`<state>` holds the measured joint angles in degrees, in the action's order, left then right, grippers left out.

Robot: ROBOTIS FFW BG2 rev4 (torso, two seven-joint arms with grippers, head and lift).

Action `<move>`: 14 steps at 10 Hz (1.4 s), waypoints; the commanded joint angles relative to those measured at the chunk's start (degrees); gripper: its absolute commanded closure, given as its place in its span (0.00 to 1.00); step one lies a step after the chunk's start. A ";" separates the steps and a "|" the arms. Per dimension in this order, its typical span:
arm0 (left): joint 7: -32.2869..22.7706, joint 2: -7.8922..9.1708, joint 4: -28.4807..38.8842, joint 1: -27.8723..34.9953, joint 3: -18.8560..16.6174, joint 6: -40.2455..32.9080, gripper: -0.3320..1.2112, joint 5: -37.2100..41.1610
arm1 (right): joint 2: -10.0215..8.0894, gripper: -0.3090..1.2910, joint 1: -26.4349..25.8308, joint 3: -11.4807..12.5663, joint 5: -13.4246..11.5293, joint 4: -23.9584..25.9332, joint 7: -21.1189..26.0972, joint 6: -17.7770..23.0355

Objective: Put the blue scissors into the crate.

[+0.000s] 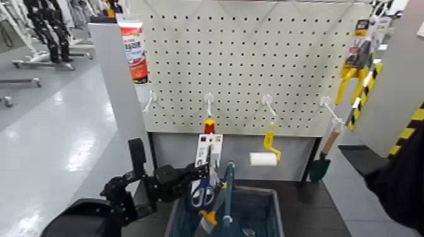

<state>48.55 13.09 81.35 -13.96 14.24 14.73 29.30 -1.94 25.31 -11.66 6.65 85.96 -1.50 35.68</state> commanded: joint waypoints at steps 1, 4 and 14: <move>0.32 -0.17 -2.95 -0.10 0.96 -0.40 0.98 -0.82 | 0.00 0.25 0.00 0.06 0.03 -0.09 -0.09 0.00; 0.67 -0.25 -4.97 -0.19 2.02 -0.32 0.98 -2.23 | 0.00 0.25 0.00 -0.03 0.11 -0.18 -0.17 0.00; 0.50 -0.17 -3.92 0.25 1.23 0.74 0.21 -4.87 | 0.00 0.25 0.00 -0.03 0.20 -0.18 -0.26 0.18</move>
<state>49.01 12.85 77.31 -13.74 15.51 15.49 24.43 -1.93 25.31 -11.69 6.86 85.78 -1.76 35.86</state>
